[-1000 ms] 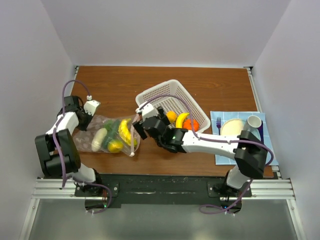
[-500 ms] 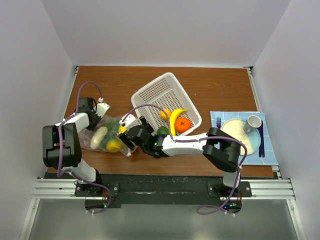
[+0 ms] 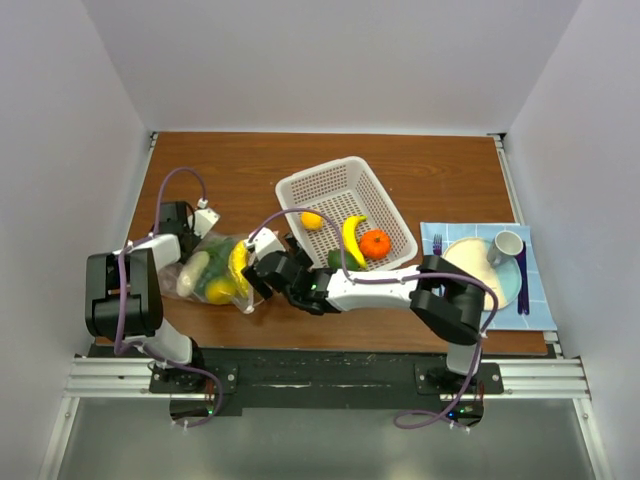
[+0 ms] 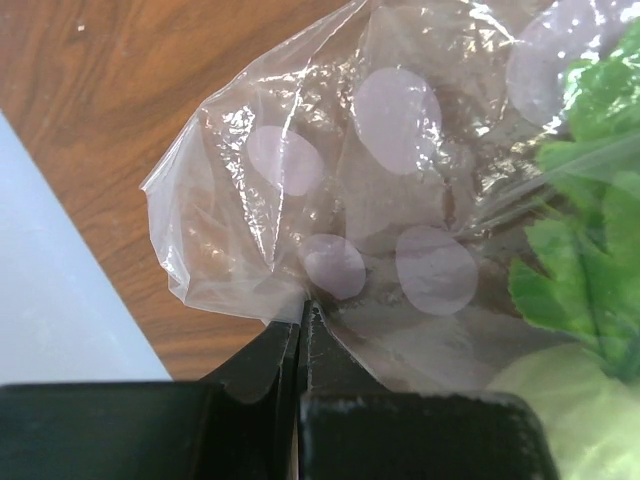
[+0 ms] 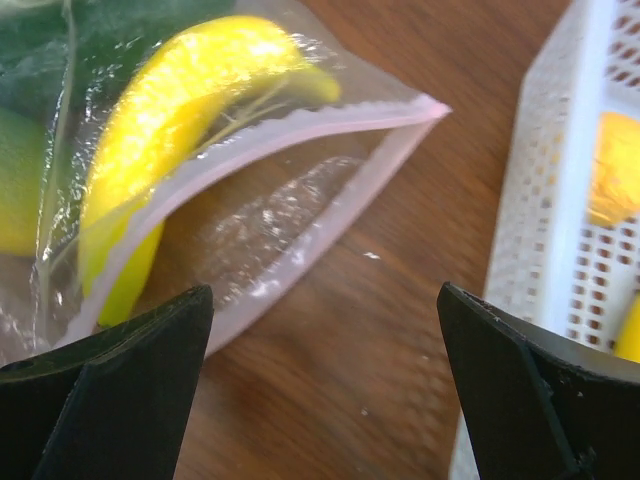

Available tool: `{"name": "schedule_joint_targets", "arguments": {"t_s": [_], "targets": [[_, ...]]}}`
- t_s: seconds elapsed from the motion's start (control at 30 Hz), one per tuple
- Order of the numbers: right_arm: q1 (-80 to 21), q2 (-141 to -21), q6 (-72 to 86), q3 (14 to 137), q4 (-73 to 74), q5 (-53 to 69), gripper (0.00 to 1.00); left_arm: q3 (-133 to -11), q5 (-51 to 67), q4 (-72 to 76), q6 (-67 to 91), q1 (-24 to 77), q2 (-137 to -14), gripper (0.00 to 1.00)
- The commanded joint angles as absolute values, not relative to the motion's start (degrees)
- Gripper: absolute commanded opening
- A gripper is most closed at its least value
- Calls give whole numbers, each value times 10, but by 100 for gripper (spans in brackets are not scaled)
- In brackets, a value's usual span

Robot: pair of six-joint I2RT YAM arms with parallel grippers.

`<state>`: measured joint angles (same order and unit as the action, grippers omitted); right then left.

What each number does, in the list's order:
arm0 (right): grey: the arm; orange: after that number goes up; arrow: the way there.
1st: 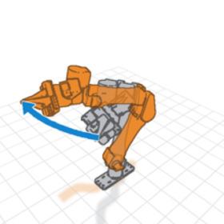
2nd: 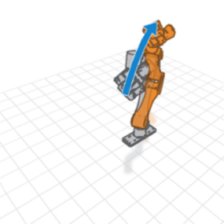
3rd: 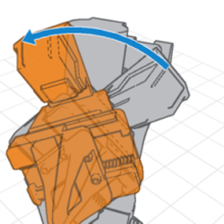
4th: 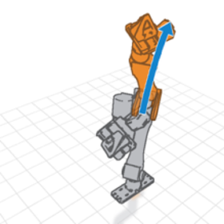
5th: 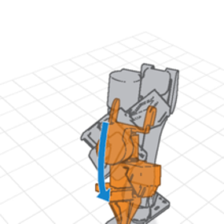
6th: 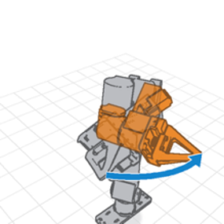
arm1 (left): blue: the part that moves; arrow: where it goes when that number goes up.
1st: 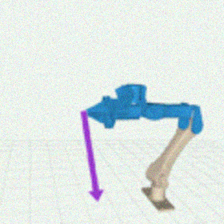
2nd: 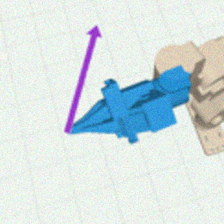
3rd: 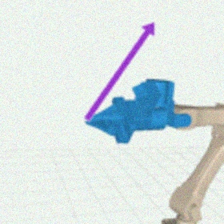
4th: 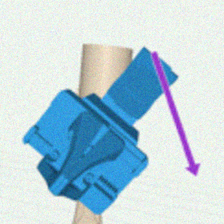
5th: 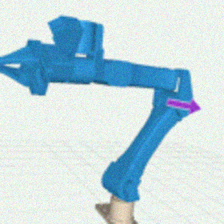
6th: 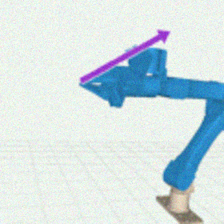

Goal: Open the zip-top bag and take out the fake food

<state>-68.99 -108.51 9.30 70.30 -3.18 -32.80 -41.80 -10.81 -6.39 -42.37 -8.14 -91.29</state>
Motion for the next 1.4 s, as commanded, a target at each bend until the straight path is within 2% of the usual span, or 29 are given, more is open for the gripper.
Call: {"name": "schedule_joint_targets", "arguments": {"t_s": [0.0, 0.53, 0.93, 1.37], "targets": [[-688, -1034, 78, 715, -19, -351, 99, -390, -94, -66, -435, -100, -950, 0], [-689, -1140, 120, 772, -28, -279, 95, -382, -101, -60, -432, -103, -947, 0], [-678, -1129, 251, 735, -180, -121, 99, -366, -97, -55, -424, -102, -946, 0], [-673, -1140, 281, 758, -175, -89, 99, -350, -89, -56, -417, -102, -934, 0]]}}
